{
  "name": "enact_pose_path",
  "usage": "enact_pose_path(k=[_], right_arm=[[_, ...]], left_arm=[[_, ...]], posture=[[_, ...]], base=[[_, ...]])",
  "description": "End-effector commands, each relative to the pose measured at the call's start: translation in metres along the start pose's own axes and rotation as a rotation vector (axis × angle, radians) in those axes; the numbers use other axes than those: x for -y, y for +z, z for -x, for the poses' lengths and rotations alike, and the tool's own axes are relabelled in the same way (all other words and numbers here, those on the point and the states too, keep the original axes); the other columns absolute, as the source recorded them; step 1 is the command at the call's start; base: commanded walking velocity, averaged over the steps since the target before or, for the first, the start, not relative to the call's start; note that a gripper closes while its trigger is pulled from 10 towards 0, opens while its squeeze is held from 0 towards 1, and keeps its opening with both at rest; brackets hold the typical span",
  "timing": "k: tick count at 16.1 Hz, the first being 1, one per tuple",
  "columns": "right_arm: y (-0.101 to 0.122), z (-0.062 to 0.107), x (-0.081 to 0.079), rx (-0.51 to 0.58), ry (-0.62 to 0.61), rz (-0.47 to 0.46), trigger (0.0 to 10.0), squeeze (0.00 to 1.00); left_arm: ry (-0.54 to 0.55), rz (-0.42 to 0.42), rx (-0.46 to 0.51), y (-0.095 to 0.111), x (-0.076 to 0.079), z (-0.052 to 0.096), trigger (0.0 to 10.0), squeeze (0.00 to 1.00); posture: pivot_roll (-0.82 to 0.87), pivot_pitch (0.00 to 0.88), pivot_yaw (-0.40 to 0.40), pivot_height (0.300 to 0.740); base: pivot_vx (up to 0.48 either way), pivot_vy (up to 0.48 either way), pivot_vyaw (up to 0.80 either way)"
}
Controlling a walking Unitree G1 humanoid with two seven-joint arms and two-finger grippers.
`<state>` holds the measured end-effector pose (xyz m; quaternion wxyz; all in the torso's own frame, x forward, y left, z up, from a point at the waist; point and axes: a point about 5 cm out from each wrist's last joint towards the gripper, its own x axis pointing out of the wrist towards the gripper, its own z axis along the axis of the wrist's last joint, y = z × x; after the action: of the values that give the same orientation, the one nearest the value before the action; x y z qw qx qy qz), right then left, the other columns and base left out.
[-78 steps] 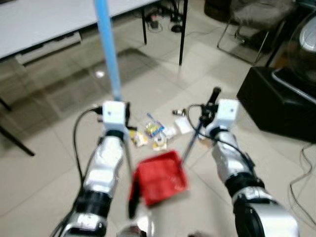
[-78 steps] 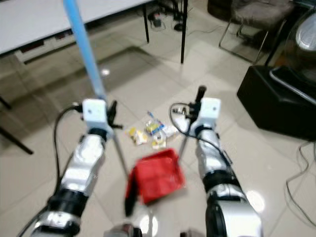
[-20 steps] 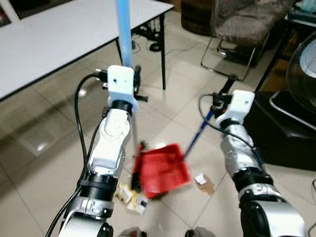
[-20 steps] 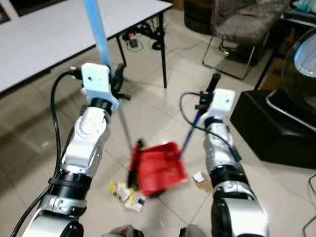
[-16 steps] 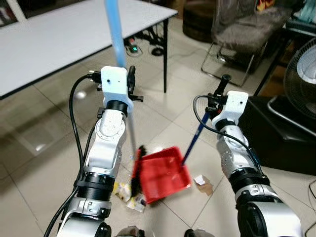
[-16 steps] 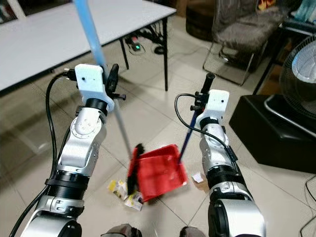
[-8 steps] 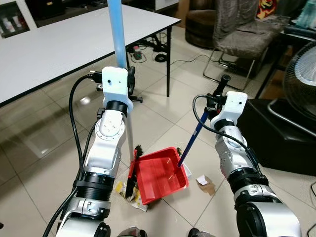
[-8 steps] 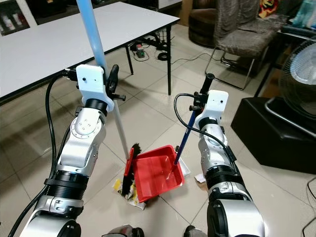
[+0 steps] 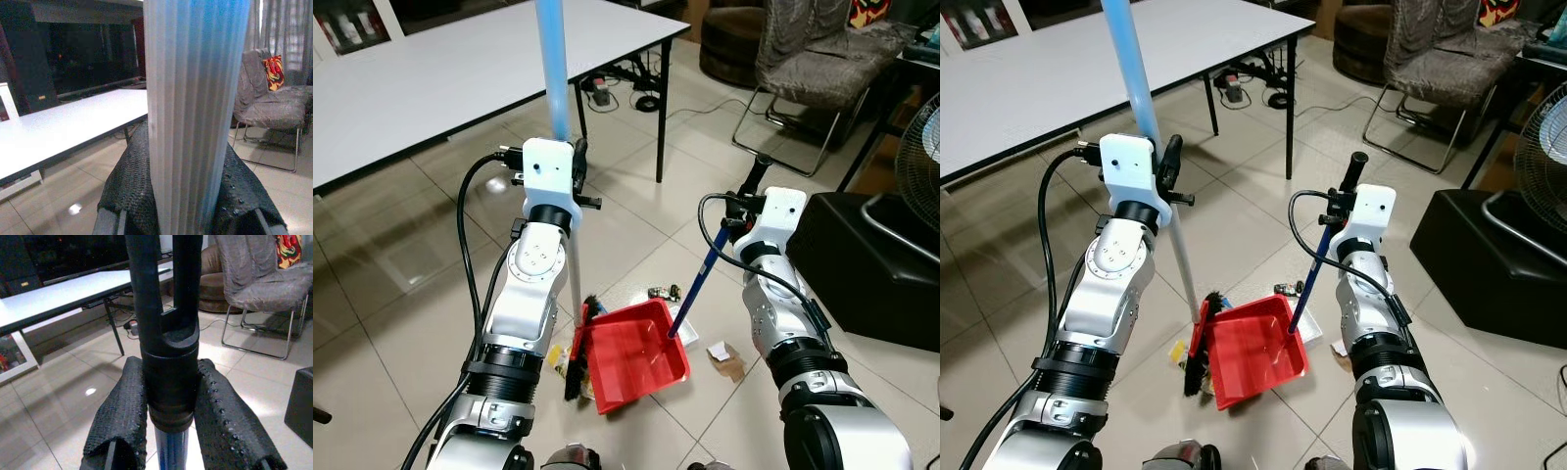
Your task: Sweep floor
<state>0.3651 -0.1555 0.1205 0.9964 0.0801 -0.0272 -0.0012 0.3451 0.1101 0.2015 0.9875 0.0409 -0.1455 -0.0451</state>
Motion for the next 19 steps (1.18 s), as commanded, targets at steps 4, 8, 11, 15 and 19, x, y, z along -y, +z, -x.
enact_pose_path(k=[4, 8, 11, 15, 19], right_arm=[[0.010, -0.004, -0.005, 0.042, 0.013, -0.018, 10.0, 0.00], [0.010, -0.003, -0.005, 0.041, 0.014, -0.018, 10.0, 0.00], [0.009, -0.003, -0.005, 0.040, 0.017, -0.017, 10.0, 0.00], [0.012, -0.004, 0.002, 0.047, 0.011, 0.013, 10.0, 0.00], [0.032, -0.007, 0.033, 0.101, -0.041, 0.138, 10.0, 0.00]], left_arm=[[0.007, -0.002, 0.048, 0.011, -0.003, -0.003, 10.0, 0.00], [0.007, -0.002, 0.049, 0.011, -0.003, -0.003, 10.0, 0.00], [0.009, -0.002, 0.049, 0.011, -0.003, -0.002, 10.0, 0.00], [0.004, -0.045, 0.056, 0.012, -0.009, -0.003, 10.0, 0.00], [-0.002, -0.195, 0.092, 0.021, -0.032, -0.010, 10.0, 0.00]], posture=[[0.06, 0.073, 0.063, 0.740], [0.06, 0.075, 0.062, 0.740], [0.06, 0.078, 0.061, 0.740], [0.07, 0.101, 0.058, 0.740], [0.07, 0.148, 0.065, 0.740]], base=[[0.000, 0.000, 0.00], [0.000, 0.000, 0.00], [0.000, 0.000, 0.00], [0.000, 0.000, 0.00], [0.000, 0.000, 0.00]])
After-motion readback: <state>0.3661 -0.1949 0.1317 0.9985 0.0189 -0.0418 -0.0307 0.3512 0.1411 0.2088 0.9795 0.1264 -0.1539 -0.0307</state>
